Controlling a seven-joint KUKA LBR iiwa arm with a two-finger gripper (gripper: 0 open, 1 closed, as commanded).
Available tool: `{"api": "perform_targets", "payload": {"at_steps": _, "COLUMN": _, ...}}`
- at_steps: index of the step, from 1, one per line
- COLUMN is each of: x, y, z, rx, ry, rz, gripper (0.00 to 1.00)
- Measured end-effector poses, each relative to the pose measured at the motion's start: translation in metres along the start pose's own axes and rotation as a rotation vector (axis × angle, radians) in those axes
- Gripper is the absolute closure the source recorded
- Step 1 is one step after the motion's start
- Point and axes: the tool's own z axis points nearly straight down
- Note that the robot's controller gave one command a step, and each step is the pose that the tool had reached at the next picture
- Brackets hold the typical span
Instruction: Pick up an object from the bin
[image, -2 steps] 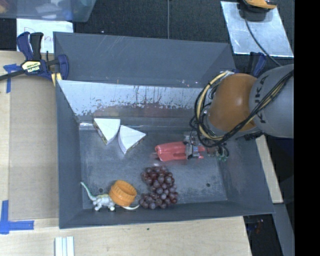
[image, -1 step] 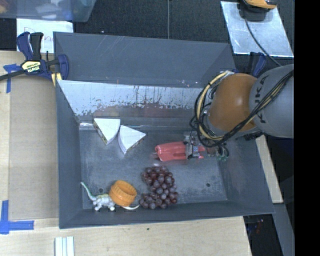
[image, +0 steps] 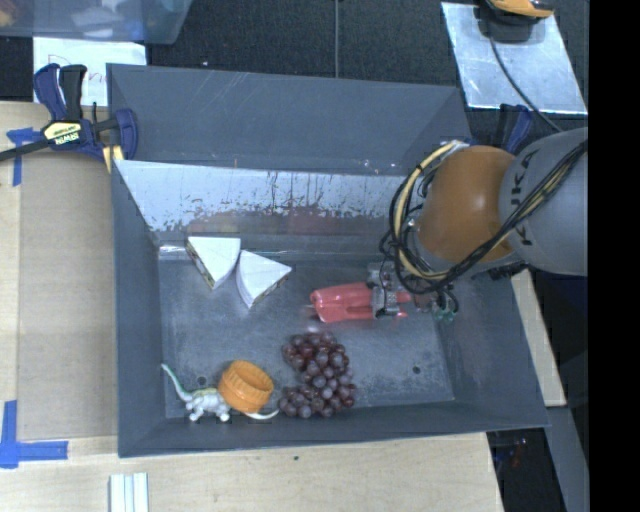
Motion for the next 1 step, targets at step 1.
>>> {"api": "perform_targets", "payload": {"at_steps": 1, "x": 0.0031, "y": 0.0000, "z": -0.0182, "rx": -0.001, "ry": 0.013, "rz": 0.000, "gripper": 1.00}}
